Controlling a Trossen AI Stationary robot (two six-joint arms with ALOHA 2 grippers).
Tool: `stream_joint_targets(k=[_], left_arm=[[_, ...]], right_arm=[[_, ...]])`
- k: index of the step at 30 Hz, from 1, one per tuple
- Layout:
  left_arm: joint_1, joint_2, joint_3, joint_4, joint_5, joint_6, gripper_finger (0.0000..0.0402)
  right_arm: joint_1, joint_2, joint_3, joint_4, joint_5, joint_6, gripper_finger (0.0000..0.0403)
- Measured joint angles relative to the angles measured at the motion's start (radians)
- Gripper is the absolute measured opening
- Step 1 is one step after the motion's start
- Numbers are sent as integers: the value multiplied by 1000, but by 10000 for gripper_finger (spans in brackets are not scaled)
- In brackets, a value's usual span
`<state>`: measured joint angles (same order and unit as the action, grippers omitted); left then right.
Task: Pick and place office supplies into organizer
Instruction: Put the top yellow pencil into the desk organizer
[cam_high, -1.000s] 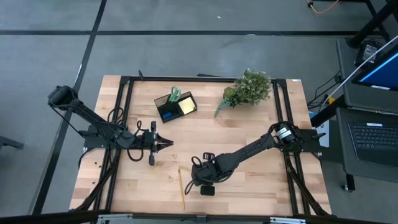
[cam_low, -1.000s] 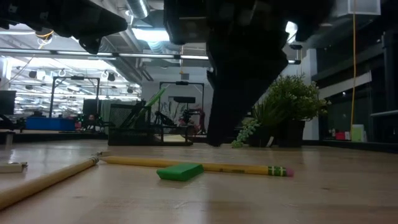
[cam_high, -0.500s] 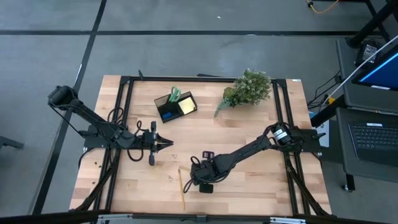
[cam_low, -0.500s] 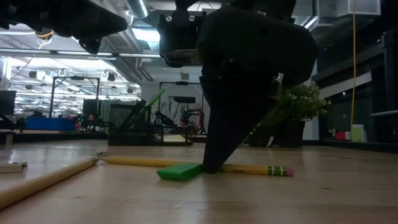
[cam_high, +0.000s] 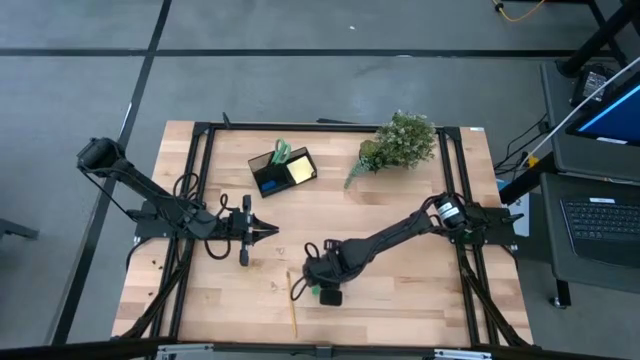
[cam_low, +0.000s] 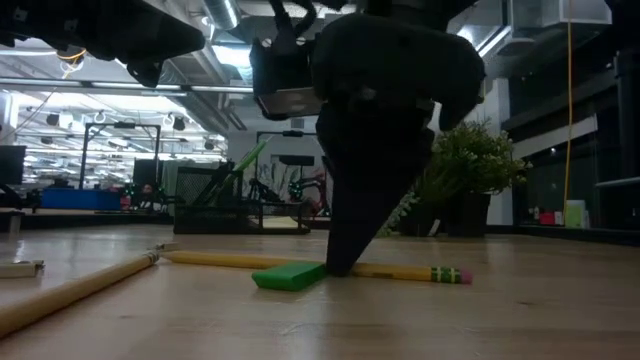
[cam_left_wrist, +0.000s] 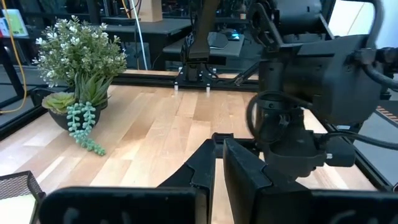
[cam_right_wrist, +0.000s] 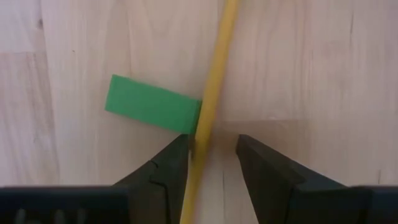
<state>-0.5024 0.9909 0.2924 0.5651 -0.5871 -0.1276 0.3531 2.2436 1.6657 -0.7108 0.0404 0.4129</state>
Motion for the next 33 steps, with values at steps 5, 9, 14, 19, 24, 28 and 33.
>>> stream_joint_targets(k=[5, 9, 14, 19, 24, 28, 33], left_arm=[[0, 0, 0, 0, 0, 0, 28], [0, 0, 0, 0, 0, 0, 26], [0, 0, 0, 0, 0, 0, 29], [0, 0, 0, 0, 0, 0, 26], [0, 0, 0, 0, 0, 0, 28], [0, 0, 0, 0, 0, 0, 27], [0, 0, 0, 0, 0, 0, 26]], right_arm=[[-21, 0, 0, -1, -36, -4, 145], [-25, 1, 0, -2, -26, -7, 145], [-24, 2, -1, -5, 10, -7, 145], [-24, 2, -2, -13, 38, -26, 145], [-24, 2, -2, -14, 43, -29, 145], [-19, 2, -2, -6, 49, -29, 145], [-4, 2, -3, 5, 64, -29, 145]])
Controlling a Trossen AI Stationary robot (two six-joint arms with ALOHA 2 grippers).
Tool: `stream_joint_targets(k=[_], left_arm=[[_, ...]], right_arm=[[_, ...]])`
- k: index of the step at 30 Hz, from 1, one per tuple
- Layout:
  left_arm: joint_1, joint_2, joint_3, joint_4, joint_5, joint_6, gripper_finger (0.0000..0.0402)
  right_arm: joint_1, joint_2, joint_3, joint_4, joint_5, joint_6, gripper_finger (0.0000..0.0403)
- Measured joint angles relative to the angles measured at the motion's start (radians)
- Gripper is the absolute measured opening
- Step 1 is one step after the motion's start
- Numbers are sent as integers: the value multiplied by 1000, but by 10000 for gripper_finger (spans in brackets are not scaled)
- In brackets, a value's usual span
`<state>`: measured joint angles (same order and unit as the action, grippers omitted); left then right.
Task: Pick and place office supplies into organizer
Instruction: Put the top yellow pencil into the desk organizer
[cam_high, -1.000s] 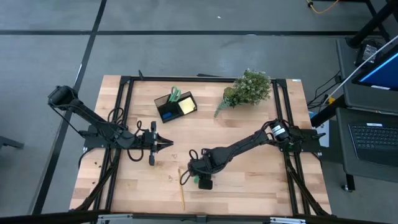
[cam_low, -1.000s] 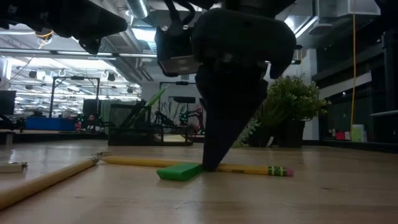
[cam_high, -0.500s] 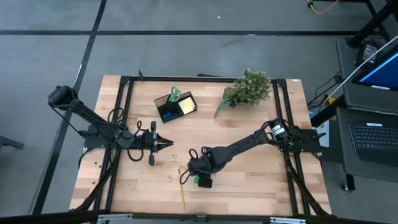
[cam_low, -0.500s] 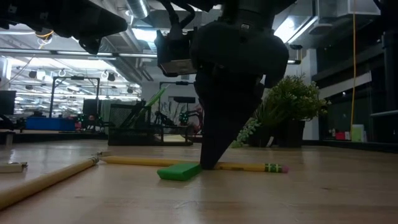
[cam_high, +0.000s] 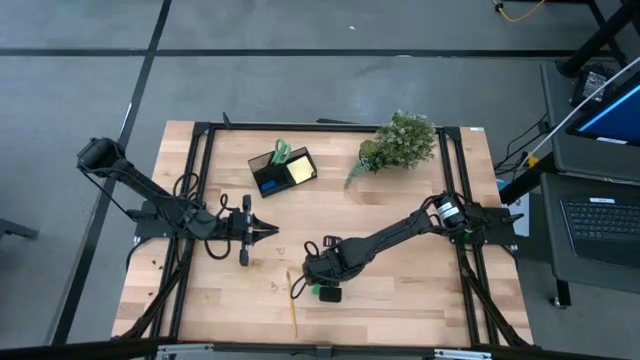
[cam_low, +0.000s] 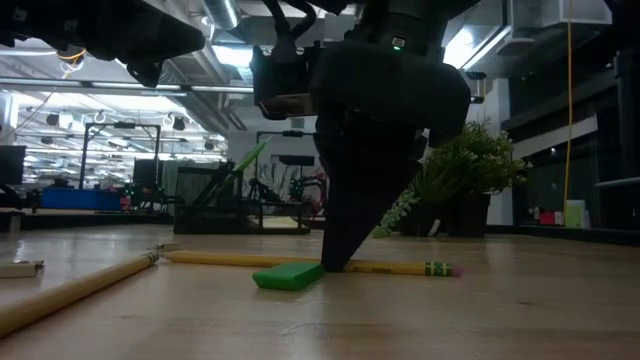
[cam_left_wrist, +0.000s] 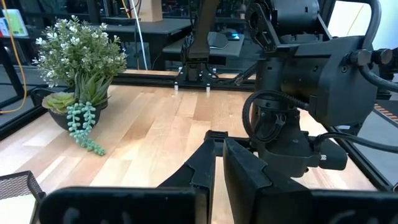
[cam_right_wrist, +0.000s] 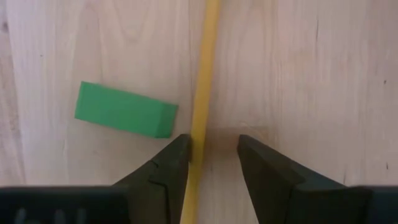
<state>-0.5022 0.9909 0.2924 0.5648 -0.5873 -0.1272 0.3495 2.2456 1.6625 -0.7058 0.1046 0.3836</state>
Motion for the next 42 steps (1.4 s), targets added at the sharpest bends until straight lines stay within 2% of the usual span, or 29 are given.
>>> stream_joint_targets(k=[14, 19, 36, 42], left_arm=[[0, 0, 0, 0, 0, 0, 28], [0, 0, 0, 0, 0, 0, 27], [0, 0, 0, 0, 0, 0, 29], [0, 0, 0, 0, 0, 1, 25]], right_arm=[[8, 0, 0, 8, -7, 3, 145], [8, 0, -1, 22, -57, 7, 145], [10, 0, -1, 19, -46, 27, 145], [11, 0, -1, 20, -46, 23, 123]])
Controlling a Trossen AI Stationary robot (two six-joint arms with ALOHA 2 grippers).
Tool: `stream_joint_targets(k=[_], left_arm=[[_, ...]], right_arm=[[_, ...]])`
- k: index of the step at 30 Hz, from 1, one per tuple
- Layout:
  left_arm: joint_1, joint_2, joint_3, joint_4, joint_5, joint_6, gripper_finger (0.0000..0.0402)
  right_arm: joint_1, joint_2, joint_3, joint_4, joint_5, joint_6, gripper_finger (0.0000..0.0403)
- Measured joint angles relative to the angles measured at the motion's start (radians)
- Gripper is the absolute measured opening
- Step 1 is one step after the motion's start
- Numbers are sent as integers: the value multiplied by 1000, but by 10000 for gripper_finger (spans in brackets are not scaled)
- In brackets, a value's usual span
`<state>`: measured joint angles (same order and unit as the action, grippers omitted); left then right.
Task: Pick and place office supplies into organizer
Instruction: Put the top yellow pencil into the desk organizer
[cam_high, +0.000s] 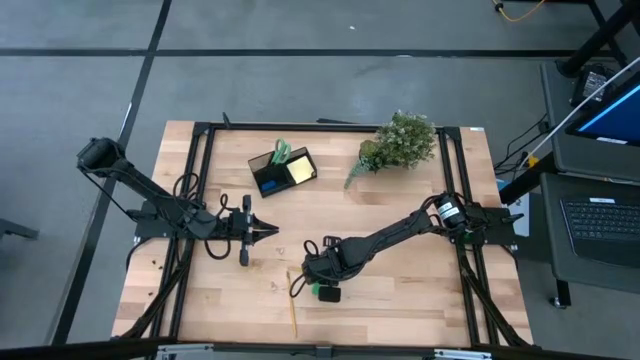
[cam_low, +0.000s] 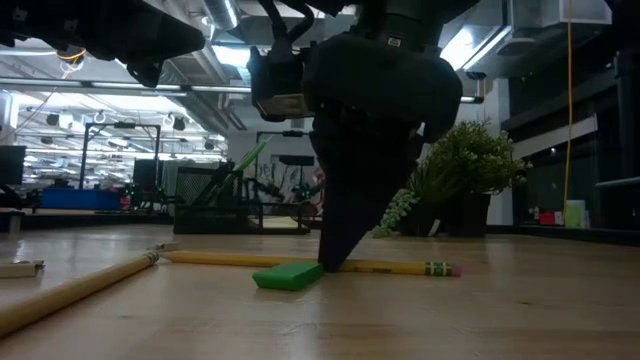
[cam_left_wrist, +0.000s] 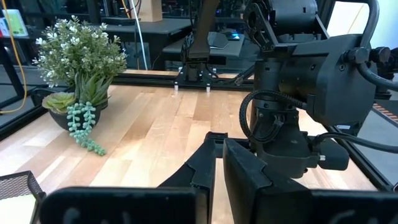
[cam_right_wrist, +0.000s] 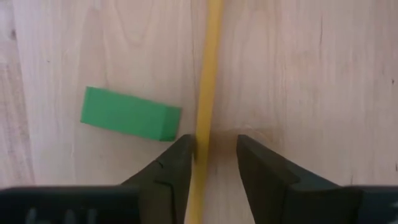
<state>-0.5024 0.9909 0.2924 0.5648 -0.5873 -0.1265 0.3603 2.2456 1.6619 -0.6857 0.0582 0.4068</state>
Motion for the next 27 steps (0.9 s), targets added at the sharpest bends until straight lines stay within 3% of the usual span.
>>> stream_joint_targets(k=[8, 27], left_arm=[[0, 0, 0, 0, 0, 0, 28], [0, 0, 0, 0, 0, 1, 25]], right_arm=[[0, 0, 1, 6, -3, -22, 83], [0, 0, 1, 7, -3, -21, 44]])
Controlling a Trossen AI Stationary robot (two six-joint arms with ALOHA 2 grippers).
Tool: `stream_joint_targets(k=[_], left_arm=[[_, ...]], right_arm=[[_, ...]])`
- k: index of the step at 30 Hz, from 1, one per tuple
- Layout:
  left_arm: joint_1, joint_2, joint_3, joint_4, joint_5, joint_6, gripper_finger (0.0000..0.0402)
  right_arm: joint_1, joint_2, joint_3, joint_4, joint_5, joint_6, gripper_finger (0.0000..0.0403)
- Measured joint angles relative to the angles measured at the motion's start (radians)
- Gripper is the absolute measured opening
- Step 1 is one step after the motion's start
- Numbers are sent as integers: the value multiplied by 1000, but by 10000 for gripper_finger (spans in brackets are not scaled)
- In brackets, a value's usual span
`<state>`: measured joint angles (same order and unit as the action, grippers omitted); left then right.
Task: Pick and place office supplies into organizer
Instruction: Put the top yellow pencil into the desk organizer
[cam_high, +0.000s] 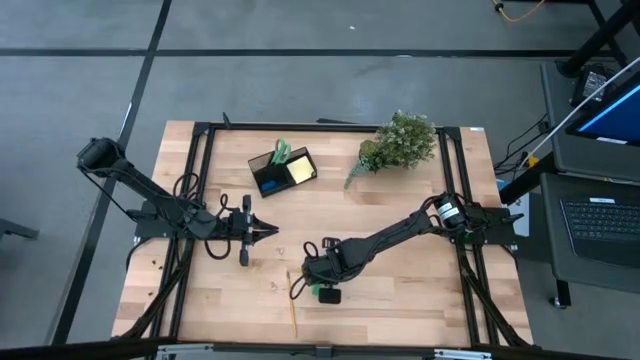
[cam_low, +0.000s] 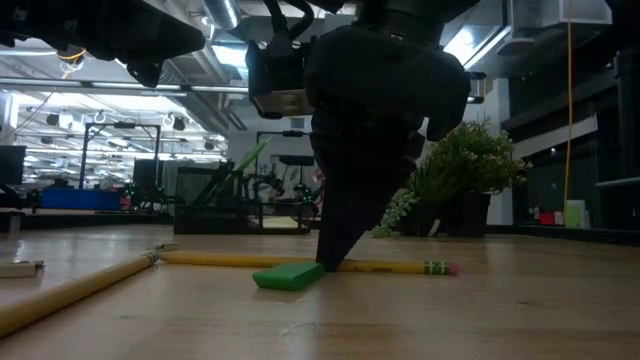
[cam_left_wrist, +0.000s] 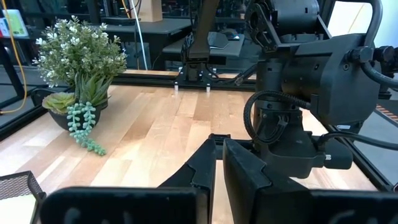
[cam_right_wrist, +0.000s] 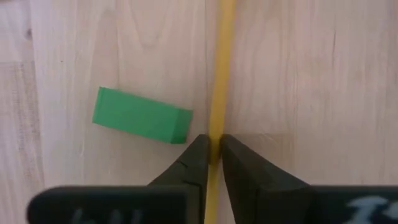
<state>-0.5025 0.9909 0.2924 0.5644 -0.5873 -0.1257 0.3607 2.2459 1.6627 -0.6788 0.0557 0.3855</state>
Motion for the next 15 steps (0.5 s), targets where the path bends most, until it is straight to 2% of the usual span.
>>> stream_joint_targets(k=[6, 15], left_arm=[[0, 0, 0, 0, 0, 0, 28], [0, 0, 0, 0, 0, 0, 25]], right_arm=[[0, 0, 0, 0, 3, -1, 30], [0, 0, 0, -1, 3, -1, 33]])
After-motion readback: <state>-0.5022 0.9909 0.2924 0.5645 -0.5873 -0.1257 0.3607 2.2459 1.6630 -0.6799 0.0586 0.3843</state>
